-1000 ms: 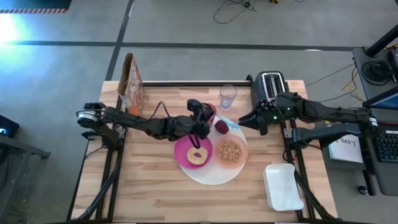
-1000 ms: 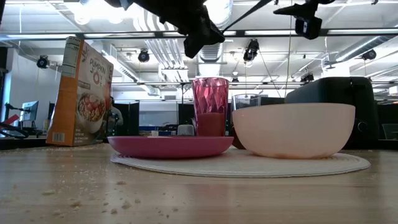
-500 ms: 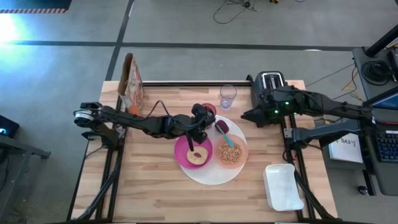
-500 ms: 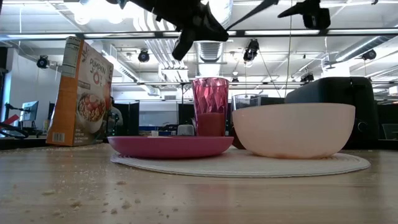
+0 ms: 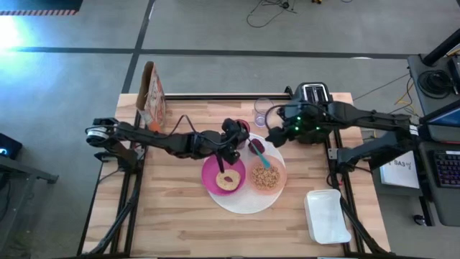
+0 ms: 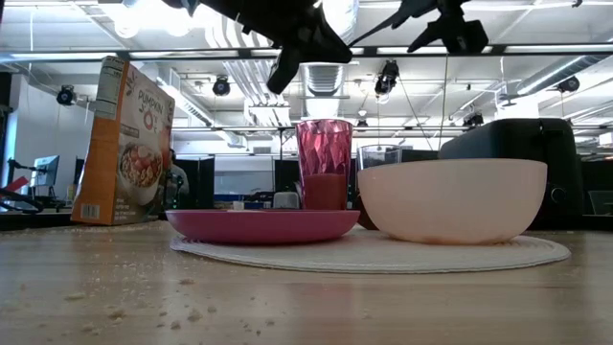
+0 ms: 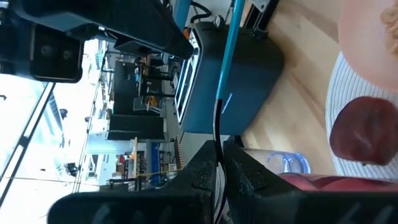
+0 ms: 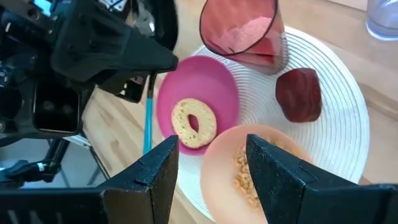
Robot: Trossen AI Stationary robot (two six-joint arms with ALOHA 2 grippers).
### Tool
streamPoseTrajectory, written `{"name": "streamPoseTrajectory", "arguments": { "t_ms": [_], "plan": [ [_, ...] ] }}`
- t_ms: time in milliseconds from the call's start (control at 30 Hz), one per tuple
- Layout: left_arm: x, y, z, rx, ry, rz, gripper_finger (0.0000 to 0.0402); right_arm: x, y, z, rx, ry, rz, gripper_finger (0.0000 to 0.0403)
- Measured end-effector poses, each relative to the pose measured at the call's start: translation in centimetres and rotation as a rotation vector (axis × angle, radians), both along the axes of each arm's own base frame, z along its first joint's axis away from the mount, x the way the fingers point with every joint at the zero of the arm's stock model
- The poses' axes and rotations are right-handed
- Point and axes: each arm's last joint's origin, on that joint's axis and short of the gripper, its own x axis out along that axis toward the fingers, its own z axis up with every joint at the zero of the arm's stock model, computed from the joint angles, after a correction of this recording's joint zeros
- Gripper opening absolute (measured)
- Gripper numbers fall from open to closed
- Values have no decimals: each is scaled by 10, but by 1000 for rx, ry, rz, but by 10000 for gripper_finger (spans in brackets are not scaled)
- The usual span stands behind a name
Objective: Arrange a breakfast setting
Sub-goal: Put the blue spoon to the right side of the white table mat
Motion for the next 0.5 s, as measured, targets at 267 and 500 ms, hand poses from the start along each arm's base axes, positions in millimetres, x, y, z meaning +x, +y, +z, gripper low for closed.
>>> {"name": "streamPoseTrajectory", "arguments": {
  "t_ms": [267, 500],
  "plan": [
    [1, 13, -1, -11, 4, -34, 0, 18, -2, 3, -25, 7, 28, 176],
    [2, 17, -1, -20, -4, -48, 0, 29, -2, -5, 7, 21, 82, 176]
  ]
}}
